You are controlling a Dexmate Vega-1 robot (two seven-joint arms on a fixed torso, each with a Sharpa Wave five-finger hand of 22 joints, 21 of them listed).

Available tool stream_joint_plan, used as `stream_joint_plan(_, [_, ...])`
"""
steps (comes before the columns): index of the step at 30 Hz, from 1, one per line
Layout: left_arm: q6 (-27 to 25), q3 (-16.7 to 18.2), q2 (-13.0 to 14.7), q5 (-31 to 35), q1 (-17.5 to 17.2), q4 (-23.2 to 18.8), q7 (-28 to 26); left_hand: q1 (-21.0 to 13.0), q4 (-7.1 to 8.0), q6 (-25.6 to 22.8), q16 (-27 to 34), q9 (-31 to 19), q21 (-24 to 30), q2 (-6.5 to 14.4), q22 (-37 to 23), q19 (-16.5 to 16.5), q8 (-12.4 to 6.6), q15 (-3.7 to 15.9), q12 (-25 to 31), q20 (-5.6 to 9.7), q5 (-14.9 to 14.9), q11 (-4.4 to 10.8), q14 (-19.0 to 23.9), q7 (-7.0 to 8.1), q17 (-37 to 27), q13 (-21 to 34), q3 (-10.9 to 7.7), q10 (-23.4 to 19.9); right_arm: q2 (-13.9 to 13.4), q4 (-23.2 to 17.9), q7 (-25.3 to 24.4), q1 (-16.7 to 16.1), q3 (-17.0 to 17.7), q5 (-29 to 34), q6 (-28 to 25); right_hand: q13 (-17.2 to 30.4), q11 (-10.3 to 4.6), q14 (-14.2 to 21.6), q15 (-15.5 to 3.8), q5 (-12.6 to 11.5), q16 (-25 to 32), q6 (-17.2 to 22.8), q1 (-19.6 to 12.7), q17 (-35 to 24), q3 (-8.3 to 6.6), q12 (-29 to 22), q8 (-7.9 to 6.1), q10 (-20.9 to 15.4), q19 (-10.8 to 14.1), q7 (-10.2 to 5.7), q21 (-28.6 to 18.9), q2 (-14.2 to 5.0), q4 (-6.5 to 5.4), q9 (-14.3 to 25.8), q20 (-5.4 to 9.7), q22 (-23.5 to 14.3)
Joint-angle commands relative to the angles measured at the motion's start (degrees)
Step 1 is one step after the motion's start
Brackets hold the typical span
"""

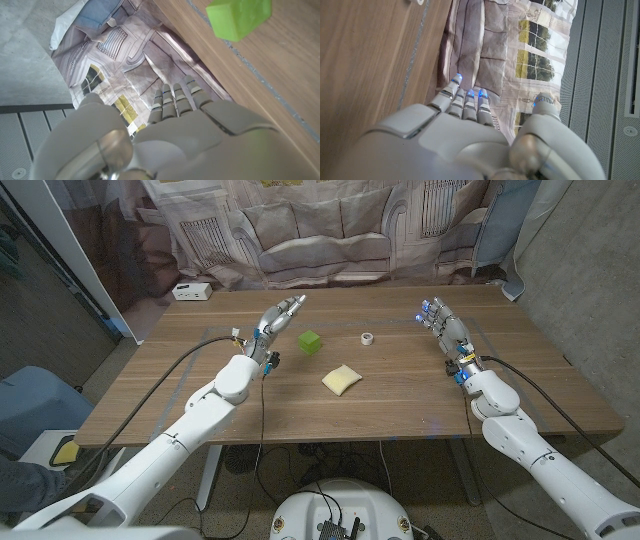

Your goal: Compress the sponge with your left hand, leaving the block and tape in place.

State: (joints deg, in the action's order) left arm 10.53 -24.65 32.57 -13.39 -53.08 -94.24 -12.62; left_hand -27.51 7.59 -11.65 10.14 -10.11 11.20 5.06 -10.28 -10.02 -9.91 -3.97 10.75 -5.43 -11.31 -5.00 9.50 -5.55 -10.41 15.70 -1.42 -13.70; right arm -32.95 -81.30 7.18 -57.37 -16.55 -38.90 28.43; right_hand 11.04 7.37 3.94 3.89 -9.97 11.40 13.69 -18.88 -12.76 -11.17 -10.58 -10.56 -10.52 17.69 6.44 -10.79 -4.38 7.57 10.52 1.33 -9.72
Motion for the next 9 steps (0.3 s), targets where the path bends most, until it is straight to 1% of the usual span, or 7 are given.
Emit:
stream_joint_plan(1, [5.38, -0.48, -3.32, -3.95, -1.38, 4.83, -1.41, 0.4, 0.01, -1.28, 0.59, -0.16, 0.3, 0.34, -0.15, -0.38, -0.6, 0.03, 0.78, -0.15, -0.01, -0.01, 0.91, -0.25, -0.09, -0.2, 0.11, -1.07, -0.07, 0.02, 0.01, -0.66, -0.39, -0.38, -0.61, 0.21, 0.18, -0.21, 0.19, -0.11, -0.1, -0.26, 0.3, -0.18, 0.12, -0.03, 0.01, 0.35, -0.31, 0.28, 0.1, 0.14, 0.09, 0.26, -0.01, -0.12])
stream_joint_plan(4, [6.13, -0.58, -3.43, -5.23, -0.88, 6.3, 0.03, 0.4, -0.03, -1.46, 0.64, -0.16, 0.35, 0.4, -0.15, -0.51, -0.68, 0.18, 0.8, -0.02, -0.02, 0.08, 1.03, -0.17, -0.08, -0.29, 0.09, -1.09, 0.07, -0.76, -1.01, -1.1, -0.54, -0.32, -1.39, 0.21, 0.21, -0.22, 0.25, -0.12, -0.08, -0.28, 0.29, -0.18, 0.12, -0.04, -0.02, 0.44, -0.39, 0.25, 0.11, 0.12, 0.09, 0.26, -0.07, -0.12])
stream_joint_plan(7, [8.87, -0.6, -4.17, -5.64, -0.57, 8.42, 0.59, 0.4, -0.07, -1.51, 0.67, -0.15, 0.35, 0.46, -0.14, -0.51, -0.71, 0.21, 0.83, 0.02, -0.03, 0.1, 1.12, -0.2, -0.06, -0.37, 0.08, -1.11, -0.5, -2.93, -2.76, -1.98, -0.72, -0.07, -3.47, 0.2, 0.25, -0.24, 0.25, -0.12, -0.06, -0.23, 0.27, -0.17, 0.1, -0.07, -0.06, 0.45, -0.46, 0.24, 0.12, 0.07, 0.08, 0.25, -0.16, -0.12])
stream_joint_plan(9, [10.46, -0.5, -4.38, -5.48, -0.78, 9.21, 0.45, 0.41, -0.25, -2.6, 1.04, -0.13, 0.56, 0.68, -0.13, -1.07, -1.1, 0.25, 1.28, 0.14, -0.05, 0.34, 2.22, -0.1, -0.02, -0.69, 0.0, -2.17, -0.56, -3.64, -3.59, -2.23, -0.96, 0.52, -3.94, 0.2, 0.23, -0.25, 0.26, -0.14, -0.05, -0.22, 0.24, -0.17, 0.07, -0.07, -0.09, 0.51, -0.48, 0.22, 0.11, 0.0, 0.08, 0.25, -0.12, -0.12])
